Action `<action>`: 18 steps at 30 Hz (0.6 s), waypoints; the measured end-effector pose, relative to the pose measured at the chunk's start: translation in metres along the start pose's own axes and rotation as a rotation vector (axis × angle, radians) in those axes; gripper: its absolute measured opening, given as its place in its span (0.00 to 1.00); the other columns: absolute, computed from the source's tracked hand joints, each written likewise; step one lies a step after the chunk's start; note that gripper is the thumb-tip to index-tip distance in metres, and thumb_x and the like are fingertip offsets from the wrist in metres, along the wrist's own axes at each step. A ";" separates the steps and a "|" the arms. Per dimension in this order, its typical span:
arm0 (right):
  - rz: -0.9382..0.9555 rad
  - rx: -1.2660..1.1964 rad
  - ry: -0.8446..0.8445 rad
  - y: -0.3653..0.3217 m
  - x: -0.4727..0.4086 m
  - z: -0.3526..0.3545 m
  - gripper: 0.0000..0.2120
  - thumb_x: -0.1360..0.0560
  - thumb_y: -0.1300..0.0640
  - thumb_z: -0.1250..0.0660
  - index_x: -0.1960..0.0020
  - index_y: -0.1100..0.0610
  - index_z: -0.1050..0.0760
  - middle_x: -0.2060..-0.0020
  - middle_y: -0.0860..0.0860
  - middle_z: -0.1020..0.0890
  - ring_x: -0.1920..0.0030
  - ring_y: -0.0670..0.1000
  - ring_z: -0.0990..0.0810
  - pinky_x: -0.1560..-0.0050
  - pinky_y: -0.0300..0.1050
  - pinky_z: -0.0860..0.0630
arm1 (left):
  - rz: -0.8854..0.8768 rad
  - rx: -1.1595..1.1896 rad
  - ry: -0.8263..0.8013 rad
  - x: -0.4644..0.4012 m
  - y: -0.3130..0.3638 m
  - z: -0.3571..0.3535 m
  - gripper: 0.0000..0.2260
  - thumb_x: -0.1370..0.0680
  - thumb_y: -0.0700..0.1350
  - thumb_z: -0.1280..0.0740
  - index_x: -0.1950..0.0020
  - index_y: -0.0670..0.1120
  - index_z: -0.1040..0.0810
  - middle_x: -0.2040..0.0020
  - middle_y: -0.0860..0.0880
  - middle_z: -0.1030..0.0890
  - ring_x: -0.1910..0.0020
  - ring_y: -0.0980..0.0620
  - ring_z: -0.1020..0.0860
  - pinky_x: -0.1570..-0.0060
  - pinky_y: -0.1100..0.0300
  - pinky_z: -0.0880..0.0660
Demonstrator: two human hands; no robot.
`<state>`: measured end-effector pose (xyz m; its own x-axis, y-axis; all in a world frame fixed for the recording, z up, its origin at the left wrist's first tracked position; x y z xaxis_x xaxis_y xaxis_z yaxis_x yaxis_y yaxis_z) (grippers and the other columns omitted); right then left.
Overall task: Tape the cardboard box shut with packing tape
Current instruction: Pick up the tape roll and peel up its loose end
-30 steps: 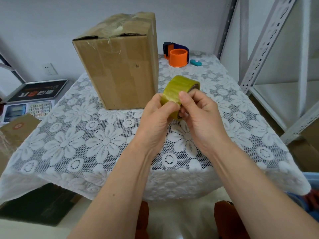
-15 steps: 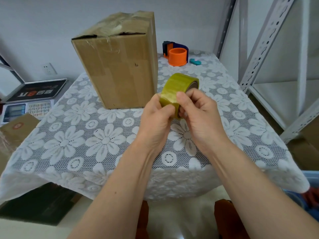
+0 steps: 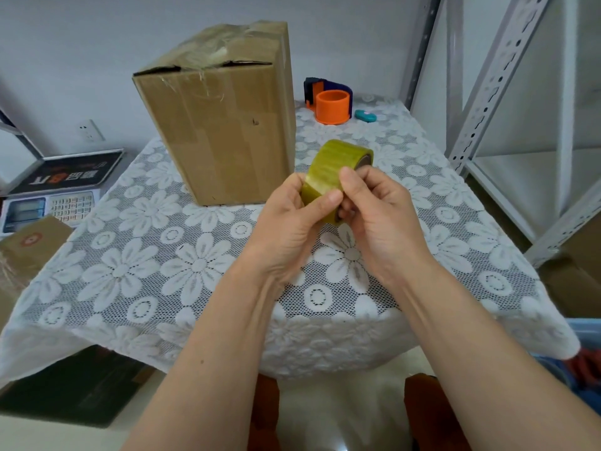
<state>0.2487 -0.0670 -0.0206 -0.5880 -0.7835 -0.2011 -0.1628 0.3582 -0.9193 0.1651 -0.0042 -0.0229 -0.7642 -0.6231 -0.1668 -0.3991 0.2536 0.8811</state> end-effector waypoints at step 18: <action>0.589 0.957 0.122 -0.022 0.015 0.006 0.10 0.26 0.60 0.31 0.46 0.60 0.19 0.55 0.53 0.18 0.53 0.53 0.21 0.51 0.51 0.23 | 0.006 -0.274 0.312 0.010 0.002 0.015 0.09 0.30 0.34 0.28 0.56 0.45 0.22 0.60 0.47 0.18 0.57 0.49 0.20 0.49 0.51 0.23</action>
<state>0.2483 -0.0893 -0.0058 -0.4545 -0.5472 -0.7029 0.8083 0.0782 -0.5835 0.1494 0.0012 -0.0295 -0.5590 -0.8272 -0.0568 -0.2133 0.0773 0.9739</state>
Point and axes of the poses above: each hand's wrist, its own x-axis away from the middle knuckle, its own z-axis out of the back of the hand, y = z × x, the point moved 5 cm from there along -x, towards the middle knuckle
